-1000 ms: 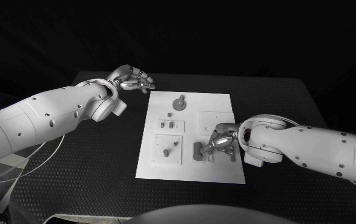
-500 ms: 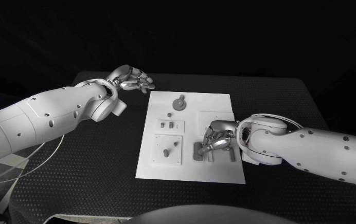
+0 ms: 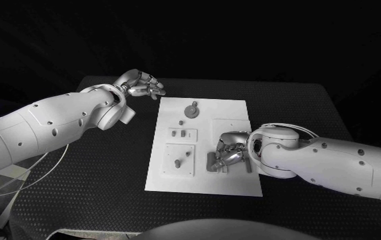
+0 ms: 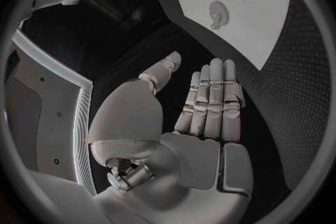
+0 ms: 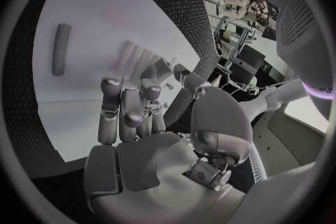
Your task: Assemble the parts on the task board
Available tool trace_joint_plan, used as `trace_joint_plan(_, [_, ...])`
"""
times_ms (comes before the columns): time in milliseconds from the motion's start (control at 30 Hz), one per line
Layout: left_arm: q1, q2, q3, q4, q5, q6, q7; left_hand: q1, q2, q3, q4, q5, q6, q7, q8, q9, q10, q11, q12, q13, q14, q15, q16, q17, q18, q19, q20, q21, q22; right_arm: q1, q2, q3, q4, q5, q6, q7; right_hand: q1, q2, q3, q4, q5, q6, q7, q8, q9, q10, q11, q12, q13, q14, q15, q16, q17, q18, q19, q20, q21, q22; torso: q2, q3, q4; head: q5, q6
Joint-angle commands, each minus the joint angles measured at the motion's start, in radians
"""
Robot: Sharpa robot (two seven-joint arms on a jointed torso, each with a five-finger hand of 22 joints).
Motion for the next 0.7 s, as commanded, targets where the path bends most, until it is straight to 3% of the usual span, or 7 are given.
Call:
trace_joint_plan(33, [0.001,0.001,0.001,0.003,0.001,0.01,0.007,-0.006,0.003,-0.001,0.006,-0.002,0.004,0.0,0.006,-0.001,-0.006,-0.001,0.005,0.001,0.002,0.002,-0.007,0.001,-0.012,0.001,0.001,0.0,-0.001,-0.005,0.006,0.0,0.003,-0.052,0.033,-0.04,-0.004,0.005,0.002,0.007,0.003,0.006,0.001,0.005,0.001,0.006,0.001,0.005,0.0,0.007,-0.003,0.006,0.002,0.044,0.007,0.0,0.004,0.009,0.0,-0.0003,0.0003,0.001,-0.002])
trace_joint_plan(400, [0.001,0.0,0.001,0.003,0.001,0.012,0.006,-0.007,0.004,-0.002,0.007,-0.002,0.009,-0.002,0.009,0.0,-0.006,-0.002,0.006,0.002,0.002,0.002,-0.008,0.003,-0.012,0.001,0.001,0.0,-0.002,-0.008,0.008,0.0,0.002,-0.086,0.01,-0.093,-0.012,0.008,0.001,0.018,0.004,0.012,-0.002,0.007,0.001,0.011,-0.001,0.007,0.0,0.011,-0.004,0.01,0.01,0.044,0.01,0.0,0.005,0.008,-0.001,-0.0007,0.0003,0.003,-0.004])
trace_joint_plan(433, [0.001,0.0,0.001,0.003,0.001,0.011,0.006,-0.007,0.004,-0.002,0.008,-0.002,0.009,-0.002,0.009,0.0,-0.006,-0.002,0.006,0.002,0.002,0.002,-0.008,0.004,-0.012,0.001,0.001,0.0,-0.002,-0.008,0.009,0.0,0.002,-0.091,0.005,-0.095,-0.036,0.033,-0.002,0.041,0.003,0.02,-0.003,0.011,0.002,0.016,-0.003,0.008,0.0,0.017,-0.005,0.013,0.022,0.044,0.014,0.002,0.006,0.008,-0.001,-0.0006,0.0001,0.003,-0.004])
trace_joint_plan(700, [0.001,-0.001,0.001,0.004,-0.002,0.01,0.002,-0.007,0.003,-0.002,0.008,-0.002,0.011,-0.003,0.01,0.001,-0.007,-0.001,0.006,0.003,0.002,0.002,-0.01,0.005,-0.012,0.0,0.001,0.0,-0.002,-0.009,0.011,0.0,-0.002,-0.125,0.009,-0.114,-0.045,0.083,-0.02,0.027,0.003,0.028,-0.01,0.009,-0.001,0.028,-0.01,0.008,0.001,0.018,-0.013,0.023,0.034,0.044,0.018,-0.004,0.012,0.01,0.0,-0.0003,-0.0002,0.003,-0.005])
